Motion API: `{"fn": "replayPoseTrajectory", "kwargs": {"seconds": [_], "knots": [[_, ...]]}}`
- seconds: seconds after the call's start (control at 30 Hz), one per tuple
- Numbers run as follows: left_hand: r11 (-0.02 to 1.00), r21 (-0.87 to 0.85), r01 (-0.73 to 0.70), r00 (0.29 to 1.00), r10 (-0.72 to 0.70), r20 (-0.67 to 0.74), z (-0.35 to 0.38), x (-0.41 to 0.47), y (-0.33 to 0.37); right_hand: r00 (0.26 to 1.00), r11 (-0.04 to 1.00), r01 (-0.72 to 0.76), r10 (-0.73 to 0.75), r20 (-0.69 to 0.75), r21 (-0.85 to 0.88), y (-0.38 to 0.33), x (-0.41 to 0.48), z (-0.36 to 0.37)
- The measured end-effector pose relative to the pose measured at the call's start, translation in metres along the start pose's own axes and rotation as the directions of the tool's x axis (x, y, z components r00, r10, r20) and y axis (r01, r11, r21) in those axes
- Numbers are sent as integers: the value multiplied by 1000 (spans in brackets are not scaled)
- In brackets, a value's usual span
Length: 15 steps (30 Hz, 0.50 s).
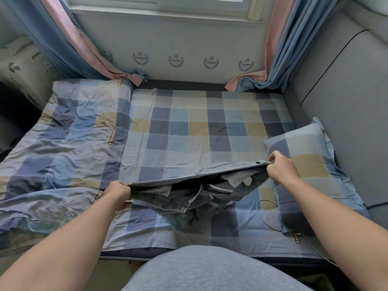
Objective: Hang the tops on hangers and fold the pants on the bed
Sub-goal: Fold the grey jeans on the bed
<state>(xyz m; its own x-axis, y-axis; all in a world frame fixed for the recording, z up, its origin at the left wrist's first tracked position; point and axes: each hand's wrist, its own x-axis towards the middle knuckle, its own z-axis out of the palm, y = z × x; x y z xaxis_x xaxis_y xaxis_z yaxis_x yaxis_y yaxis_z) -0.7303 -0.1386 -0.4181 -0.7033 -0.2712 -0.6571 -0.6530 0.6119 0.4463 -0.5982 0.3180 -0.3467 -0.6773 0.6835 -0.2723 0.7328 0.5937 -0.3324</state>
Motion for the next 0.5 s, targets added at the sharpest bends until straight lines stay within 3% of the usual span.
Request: {"fn": "replayPoseTrajectory", "kwargs": {"seconds": [0.07,0.13,0.23,0.33,0.4,0.5], "knots": [[969,-195,152,978,-118,174,-1,-7,-5,985,961,-155,133,108,227,0,1,5],[925,-315,211,954,-125,273,-2,-12,-6,934,845,-336,243,261,416,0,0,7],[790,-532,305,932,-132,339,-5,-13,-3,828,712,-522,292,479,469,-3,-2,7],[706,-603,371,908,-140,395,-10,-16,3,722,539,-658,255,643,526,-5,0,3],[719,-607,340,910,-89,404,-12,-18,11,719,437,-675,214,661,594,-12,0,-2],[746,-633,208,943,20,332,-17,-19,33,786,364,-607,147,600,706,-25,2,-13]]}}
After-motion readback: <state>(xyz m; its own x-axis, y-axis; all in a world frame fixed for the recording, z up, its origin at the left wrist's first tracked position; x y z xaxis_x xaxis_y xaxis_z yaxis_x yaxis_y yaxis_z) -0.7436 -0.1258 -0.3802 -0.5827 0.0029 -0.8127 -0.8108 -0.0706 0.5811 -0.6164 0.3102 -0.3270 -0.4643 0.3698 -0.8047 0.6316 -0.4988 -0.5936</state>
